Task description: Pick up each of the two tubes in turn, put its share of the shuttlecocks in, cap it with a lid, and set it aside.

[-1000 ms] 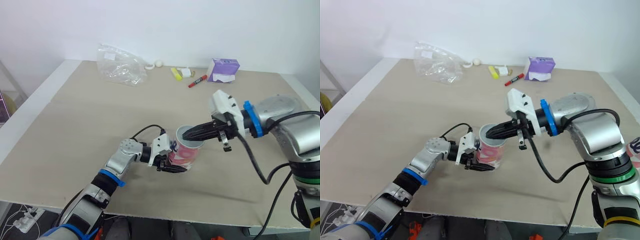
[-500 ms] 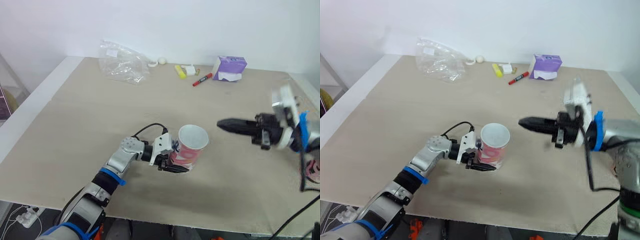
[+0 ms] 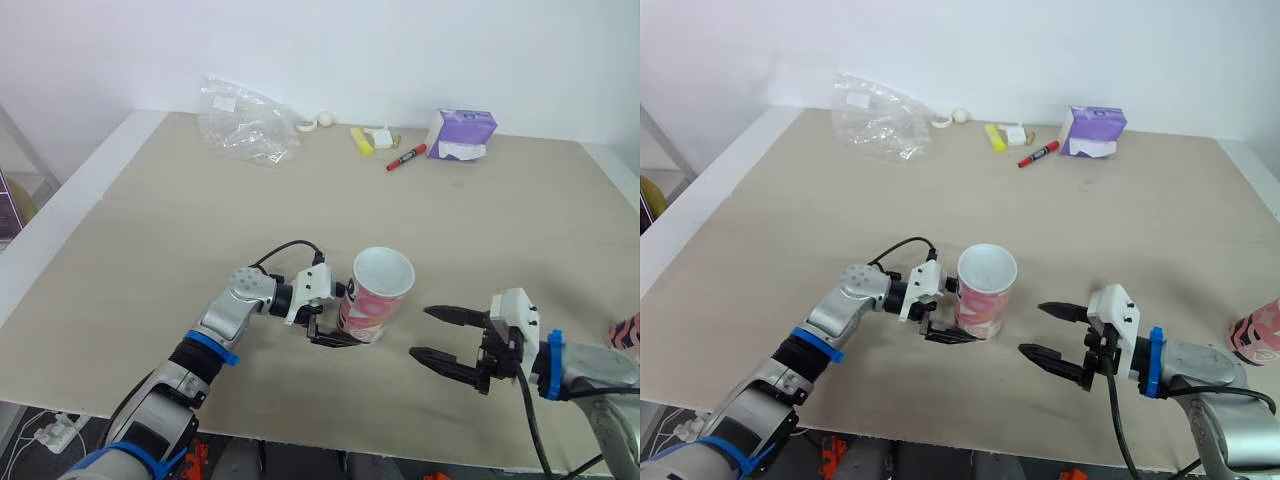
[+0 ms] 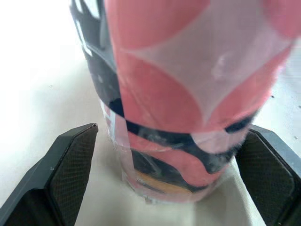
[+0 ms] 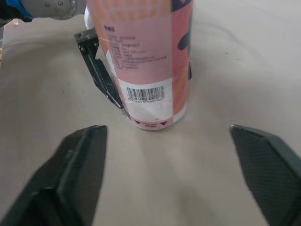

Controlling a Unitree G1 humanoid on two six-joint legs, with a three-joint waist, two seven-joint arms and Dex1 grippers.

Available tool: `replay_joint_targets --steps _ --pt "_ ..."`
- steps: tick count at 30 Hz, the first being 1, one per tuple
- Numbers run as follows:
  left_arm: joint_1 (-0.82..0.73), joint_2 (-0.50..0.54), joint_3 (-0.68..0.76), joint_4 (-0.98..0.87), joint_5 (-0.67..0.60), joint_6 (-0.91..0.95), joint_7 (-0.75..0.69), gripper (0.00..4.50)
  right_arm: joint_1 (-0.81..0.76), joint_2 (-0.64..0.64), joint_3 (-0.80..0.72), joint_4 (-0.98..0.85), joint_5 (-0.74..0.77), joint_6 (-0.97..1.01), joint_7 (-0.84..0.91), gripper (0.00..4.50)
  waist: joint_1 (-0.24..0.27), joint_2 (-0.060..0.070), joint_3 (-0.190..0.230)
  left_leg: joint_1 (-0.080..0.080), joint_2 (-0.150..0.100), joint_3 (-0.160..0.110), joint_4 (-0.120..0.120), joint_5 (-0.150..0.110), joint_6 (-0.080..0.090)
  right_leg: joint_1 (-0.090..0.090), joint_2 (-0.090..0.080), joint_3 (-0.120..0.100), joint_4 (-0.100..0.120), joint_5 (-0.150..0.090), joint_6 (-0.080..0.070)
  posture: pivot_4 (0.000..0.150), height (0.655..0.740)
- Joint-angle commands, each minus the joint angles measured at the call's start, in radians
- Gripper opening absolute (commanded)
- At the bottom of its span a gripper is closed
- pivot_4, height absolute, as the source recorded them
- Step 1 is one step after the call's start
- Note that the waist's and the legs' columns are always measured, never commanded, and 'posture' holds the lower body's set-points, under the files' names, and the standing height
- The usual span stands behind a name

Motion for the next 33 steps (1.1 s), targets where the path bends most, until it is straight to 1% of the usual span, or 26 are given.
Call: replay_joint_targets --steps 1,3,5,7,10,15,33 --pt "0.006 0.048 0.041 -0.099 -0.034 0.006 -0.03 4.5 -0.043 0.049 0.063 0.009 -0.041 -0.068 -0.049 4.47 0.0 0.0 0.001 0.0 0.0 0.0 0.0 0.0 0.0 0.0 0.0 0.0 0.0 0.0 0.0 0.15 0.74" --pt "0.02 0.073 0.051 -0.141 -0.048 0.025 -0.039 4.5 -0.062 0.074 0.097 0.025 -0.055 -0.087 -0.064 4.47 -0.004 -0.002 0.004 0.0 0.001 0.0 0.0 0.0 0.0 0.0 0.001 0.0 0.0 0.0 -0.001 0.15 0.74" --pt "0.04 0.099 0.063 -0.191 -0.068 0.05 -0.045 4.5 -0.072 0.091 0.127 0.039 -0.071 -0.11 -0.069 4.47 -0.001 0.002 0.007 0.0 0.002 0.0 0.0 0.0 0.0 0.0 0.002 0.0 0.0 0.0 -0.001 0.15 0.74" --pt "0.061 0.118 0.079 -0.234 -0.095 0.075 -0.048 4.5 -0.081 0.109 0.151 0.055 -0.088 -0.135 -0.079 4.47 0.001 0.002 0.007 0.0 0.002 0.0 0.0 0.0 0.0 0.0 0.002 0.0 0.0 0.0 -0.001 0.15 0.74" --pt "0.106 0.14 0.125 -0.299 -0.176 0.159 -0.055 4.5 -0.103 0.146 0.183 0.078 -0.091 -0.154 -0.1 4.47 0.003 0.002 0.007 0.0 0.002 -0.001 0.0 0.0 0.0 0.0 0.002 0.0 0.001 -0.001 -0.001 0.15 0.74" --pt "0.159 0.162 0.158 -0.374 -0.252 0.263 -0.044 4.5 -0.151 0.18 0.235 0.128 -0.115 -0.188 -0.105 4.47 -0.001 0.001 0.008 0.001 0.002 -0.002 0.0 0.0 -0.001 0.001 0.003 0.0 0.002 -0.001 -0.002 0.15 0.74" --pt "0.215 0.199 0.143 -0.388 -0.193 0.174 -0.03 4.5 -0.278 0.297 0.365 0.269 -0.164 -0.265 -0.129 4.47 -0.001 0.002 0.009 0.002 0.003 -0.002 0.0 0.0 -0.001 0.001 0.004 -0.001 0.003 0.0 -0.003 0.15 0.74"
